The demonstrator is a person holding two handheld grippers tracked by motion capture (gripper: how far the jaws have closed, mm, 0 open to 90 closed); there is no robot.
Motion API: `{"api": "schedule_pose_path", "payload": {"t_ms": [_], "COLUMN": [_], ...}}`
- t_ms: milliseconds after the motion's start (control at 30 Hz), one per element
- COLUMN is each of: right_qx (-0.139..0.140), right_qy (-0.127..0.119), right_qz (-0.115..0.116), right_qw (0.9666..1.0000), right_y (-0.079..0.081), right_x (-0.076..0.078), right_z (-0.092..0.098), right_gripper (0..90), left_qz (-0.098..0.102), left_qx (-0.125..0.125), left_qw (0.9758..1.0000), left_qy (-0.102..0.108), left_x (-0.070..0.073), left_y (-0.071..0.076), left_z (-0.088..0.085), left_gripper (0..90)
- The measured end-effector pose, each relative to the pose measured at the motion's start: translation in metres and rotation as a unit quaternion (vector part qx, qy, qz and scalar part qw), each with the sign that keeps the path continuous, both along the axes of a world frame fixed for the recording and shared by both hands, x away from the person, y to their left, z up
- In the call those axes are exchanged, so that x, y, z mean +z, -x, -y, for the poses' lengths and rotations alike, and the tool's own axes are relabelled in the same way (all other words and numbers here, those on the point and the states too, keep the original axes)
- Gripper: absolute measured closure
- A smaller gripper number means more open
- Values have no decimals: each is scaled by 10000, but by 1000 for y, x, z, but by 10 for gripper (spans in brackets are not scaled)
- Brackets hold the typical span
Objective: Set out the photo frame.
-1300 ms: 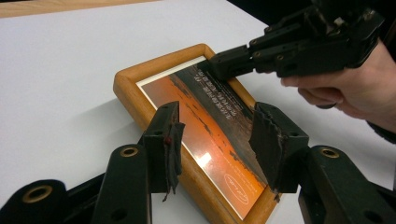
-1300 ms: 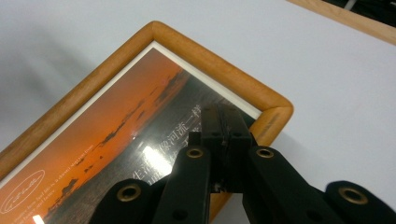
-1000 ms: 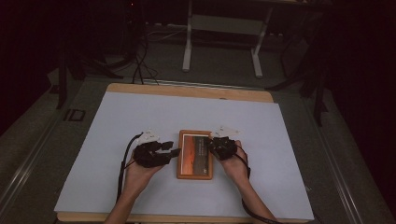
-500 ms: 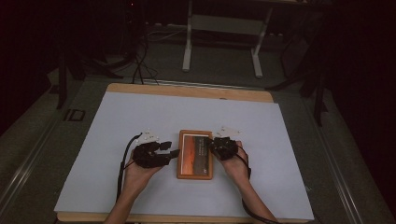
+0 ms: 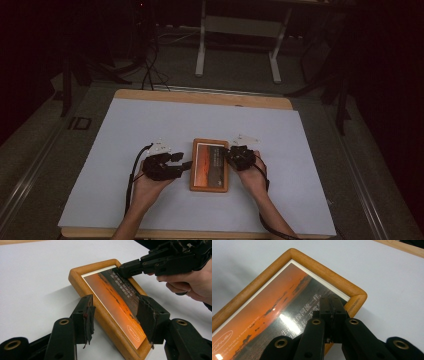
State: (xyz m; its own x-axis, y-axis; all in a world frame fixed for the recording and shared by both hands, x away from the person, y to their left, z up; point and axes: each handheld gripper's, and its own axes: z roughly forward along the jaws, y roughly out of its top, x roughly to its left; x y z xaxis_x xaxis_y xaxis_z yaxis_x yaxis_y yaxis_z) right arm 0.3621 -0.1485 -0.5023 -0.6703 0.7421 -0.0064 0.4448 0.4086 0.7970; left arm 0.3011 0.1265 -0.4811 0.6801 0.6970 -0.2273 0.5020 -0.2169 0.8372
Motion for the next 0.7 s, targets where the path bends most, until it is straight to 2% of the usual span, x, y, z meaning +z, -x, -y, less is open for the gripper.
{"api": "schedule_pose_path", "payload": {"t_ms": [700], "right_qx": [-108], "right_qy": [-11], "right_qz": [-41], "right_qw": [9999], "right_y": [-4], "right_x": [-2], "right_z": [4], "right_gripper": [899], "left_qz": [-45], "left_qx": [17], "left_qw": [9999], "left_qy": [-155], "left_x": [-6], "left_y": [1], "left_z": [8], "left_gripper": [411]}}
